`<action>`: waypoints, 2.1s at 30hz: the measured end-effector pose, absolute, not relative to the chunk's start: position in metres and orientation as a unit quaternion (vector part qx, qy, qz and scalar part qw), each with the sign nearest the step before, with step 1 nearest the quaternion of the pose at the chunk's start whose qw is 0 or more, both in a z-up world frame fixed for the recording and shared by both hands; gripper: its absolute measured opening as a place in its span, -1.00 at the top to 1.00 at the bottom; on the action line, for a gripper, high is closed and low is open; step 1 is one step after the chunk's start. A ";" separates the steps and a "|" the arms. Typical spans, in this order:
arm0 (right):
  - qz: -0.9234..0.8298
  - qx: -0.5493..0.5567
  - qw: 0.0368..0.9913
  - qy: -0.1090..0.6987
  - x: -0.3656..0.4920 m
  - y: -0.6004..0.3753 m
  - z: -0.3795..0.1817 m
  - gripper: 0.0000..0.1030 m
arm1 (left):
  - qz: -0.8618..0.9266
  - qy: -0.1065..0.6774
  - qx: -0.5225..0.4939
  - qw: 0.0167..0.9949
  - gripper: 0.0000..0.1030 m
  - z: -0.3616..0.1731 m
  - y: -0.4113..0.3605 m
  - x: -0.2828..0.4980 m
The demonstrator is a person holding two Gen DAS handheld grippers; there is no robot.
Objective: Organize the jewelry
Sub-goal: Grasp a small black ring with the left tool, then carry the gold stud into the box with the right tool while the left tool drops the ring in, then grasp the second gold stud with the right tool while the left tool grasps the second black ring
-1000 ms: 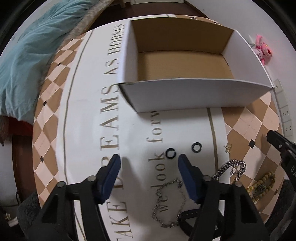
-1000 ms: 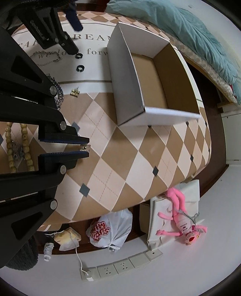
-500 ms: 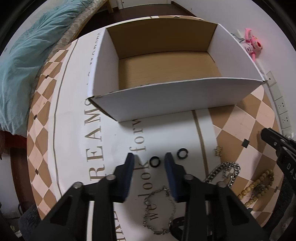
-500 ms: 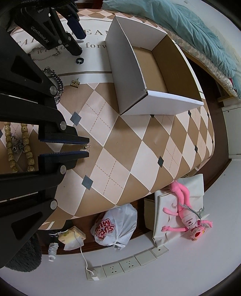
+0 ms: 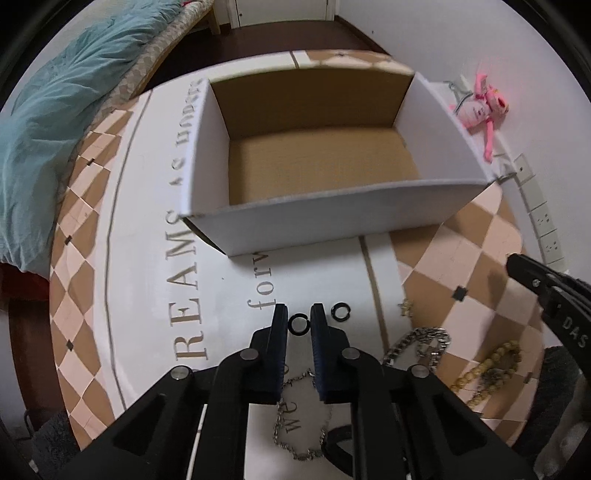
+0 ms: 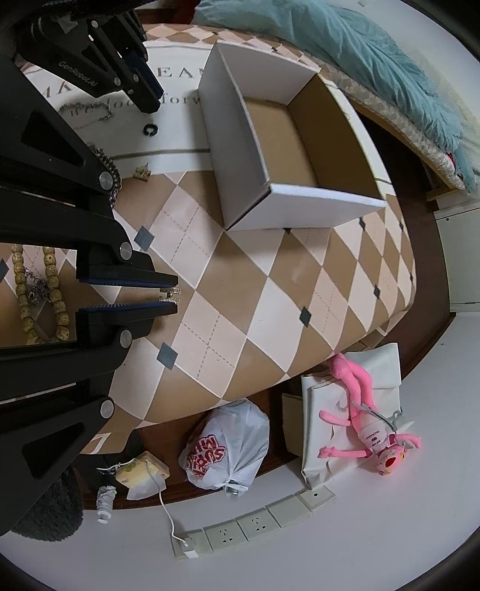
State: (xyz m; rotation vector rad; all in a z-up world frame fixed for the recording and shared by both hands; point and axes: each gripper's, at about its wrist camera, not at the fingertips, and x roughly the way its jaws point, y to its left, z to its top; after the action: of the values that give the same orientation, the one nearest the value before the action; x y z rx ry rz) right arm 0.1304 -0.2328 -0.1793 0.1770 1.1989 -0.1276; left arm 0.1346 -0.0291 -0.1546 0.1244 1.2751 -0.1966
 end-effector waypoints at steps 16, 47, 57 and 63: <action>0.054 0.114 0.845 0.520 0.201 -0.190 -0.099 0.86 | -0.115 0.544 -0.028 0.831 0.81 -0.069 -0.002 0.210; 0.002 0.013 0.824 0.566 0.263 -0.184 -0.117 -0.68 | -0.028 0.546 0.014 0.837 -0.84 -0.090 0.014 0.242; -0.017 0.002 0.834 0.552 0.242 -0.182 -0.109 -0.80 | -0.016 0.525 0.014 0.851 -0.85 -0.073 0.017 0.219; -0.012 0.021 0.849 0.528 0.220 -0.186 -0.084 -0.81 | -0.011 0.503 0.020 0.864 -0.85 -0.052 0.019 0.203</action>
State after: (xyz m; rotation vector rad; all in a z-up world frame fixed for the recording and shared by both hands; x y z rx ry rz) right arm 0.2204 -0.1857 -0.0835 0.0448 1.1132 -0.0259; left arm 0.2029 0.0190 -0.0515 0.0428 1.0551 -0.0239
